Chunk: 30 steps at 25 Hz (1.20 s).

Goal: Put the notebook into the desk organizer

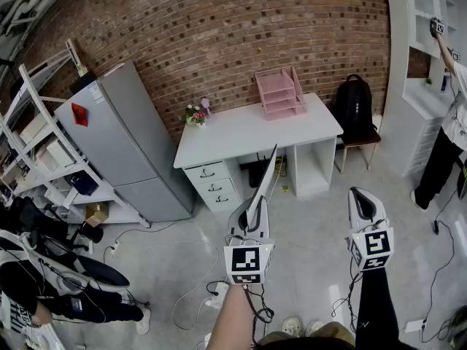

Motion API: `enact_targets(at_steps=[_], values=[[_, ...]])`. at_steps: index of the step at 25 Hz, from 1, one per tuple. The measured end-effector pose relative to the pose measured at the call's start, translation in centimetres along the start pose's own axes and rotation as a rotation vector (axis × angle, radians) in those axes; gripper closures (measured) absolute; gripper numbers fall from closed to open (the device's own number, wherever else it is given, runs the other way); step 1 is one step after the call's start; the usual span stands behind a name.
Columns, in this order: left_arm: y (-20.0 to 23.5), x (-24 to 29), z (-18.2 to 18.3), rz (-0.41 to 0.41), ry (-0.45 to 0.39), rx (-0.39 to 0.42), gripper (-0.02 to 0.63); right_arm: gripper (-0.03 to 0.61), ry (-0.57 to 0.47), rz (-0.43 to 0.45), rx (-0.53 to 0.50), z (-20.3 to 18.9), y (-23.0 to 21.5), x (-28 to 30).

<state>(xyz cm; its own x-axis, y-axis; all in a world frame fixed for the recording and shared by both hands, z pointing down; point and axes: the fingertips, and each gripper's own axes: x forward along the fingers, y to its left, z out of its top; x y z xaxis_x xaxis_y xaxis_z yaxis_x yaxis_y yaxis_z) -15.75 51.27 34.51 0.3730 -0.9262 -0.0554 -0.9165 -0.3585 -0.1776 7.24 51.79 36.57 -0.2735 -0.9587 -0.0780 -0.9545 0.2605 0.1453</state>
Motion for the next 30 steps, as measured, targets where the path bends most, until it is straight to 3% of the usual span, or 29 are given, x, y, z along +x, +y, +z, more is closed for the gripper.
enact_targets(at_steps=[10, 18, 30], values=[[1.0, -1.0, -0.6, 0.003, 0.006, -0.006, 0.598, 0.578, -0.008, -0.019, 0.059, -0.6, 0.5, -0.7], [1.9, -0.7, -0.3, -0.014, 0.001, -0.008, 0.598, 0.578, 0.003, -0.024, 0.039, -0.5, 0.9, -0.2], [3.3, 7.4, -2.4, 0.010, 0.012, -0.019, 0.598, 0.578, -0.017, -0.007, 0.029, -2.7, -2.8, 8.2]])
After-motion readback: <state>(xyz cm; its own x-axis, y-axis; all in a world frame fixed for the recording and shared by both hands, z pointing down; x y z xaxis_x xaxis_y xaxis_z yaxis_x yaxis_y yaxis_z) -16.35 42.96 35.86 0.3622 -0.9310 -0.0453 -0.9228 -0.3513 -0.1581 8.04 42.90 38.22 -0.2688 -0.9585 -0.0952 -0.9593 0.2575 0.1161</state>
